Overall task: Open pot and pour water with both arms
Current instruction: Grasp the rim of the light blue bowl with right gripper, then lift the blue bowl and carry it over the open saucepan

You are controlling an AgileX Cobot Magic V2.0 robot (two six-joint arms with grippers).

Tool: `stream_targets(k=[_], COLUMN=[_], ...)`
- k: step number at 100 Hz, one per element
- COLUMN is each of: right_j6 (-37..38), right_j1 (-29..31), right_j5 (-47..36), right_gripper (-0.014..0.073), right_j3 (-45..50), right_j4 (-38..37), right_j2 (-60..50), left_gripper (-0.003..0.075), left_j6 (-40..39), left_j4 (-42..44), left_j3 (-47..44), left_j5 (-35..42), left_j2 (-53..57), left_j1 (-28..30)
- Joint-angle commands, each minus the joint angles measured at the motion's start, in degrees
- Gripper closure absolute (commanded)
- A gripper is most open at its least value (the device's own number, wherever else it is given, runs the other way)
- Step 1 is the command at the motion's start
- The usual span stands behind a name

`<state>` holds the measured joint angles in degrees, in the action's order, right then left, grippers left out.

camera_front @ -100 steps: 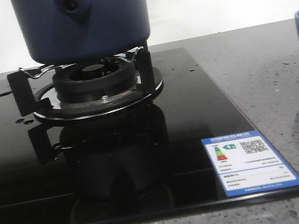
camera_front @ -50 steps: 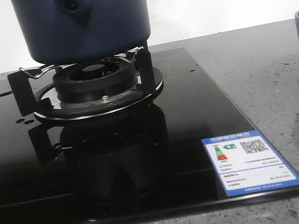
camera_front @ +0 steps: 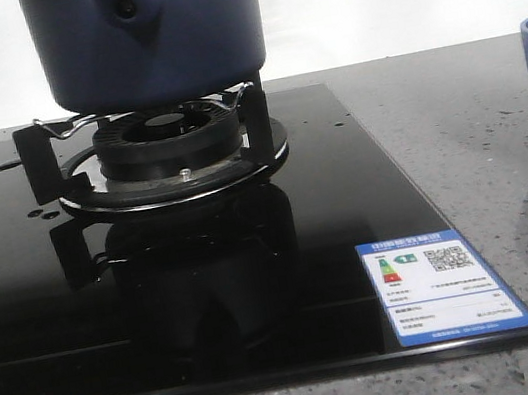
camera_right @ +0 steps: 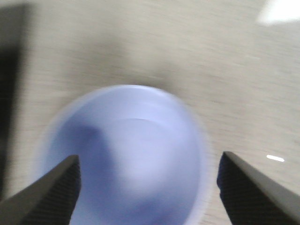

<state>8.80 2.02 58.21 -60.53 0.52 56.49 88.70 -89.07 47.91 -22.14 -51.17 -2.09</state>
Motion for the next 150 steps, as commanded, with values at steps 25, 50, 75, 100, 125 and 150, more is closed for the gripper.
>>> stream_targets(k=[25, 50, 75, 100, 125, 150], right_j6=[2.89, 2.89, 2.89, 2.89, 2.89, -0.81], right_j1=[6.59, 6.89, 6.89, 6.89, 6.89, 6.89], right_j5=[1.44, 0.85, -3.14, -7.46, -9.4, -7.65], right_gripper=[0.013, 0.0198, 0.0199, 0.0382, 0.0662, 0.0662], right_j3=[-3.37, 0.05, 5.72, 8.67, 8.59, 4.71], right_j4=[-0.85, 0.84, 2.12, 7.26, 7.56, 8.54], right_j2=[7.01, 10.1, 11.57, 11.67, 11.56, 10.78], left_gripper=[0.05, 0.05, 0.05, 0.05, 0.05, 0.05], left_j6=[-0.19, -0.19, -0.19, -0.19, -0.19, -0.19], left_j4=[-3.43, -3.43, -3.43, -3.43, -3.43, -3.43], left_j3=[1.79, 1.79, 1.79, 1.79, 1.79, 1.79], left_j5=[3.54, 5.14, 5.14, 5.14, 5.14, 5.14], left_j2=[1.06, 1.06, 1.06, 1.06, 1.06, 1.06], left_j1=[-5.24, -6.69, -6.69, -6.69, -6.69, -6.69])
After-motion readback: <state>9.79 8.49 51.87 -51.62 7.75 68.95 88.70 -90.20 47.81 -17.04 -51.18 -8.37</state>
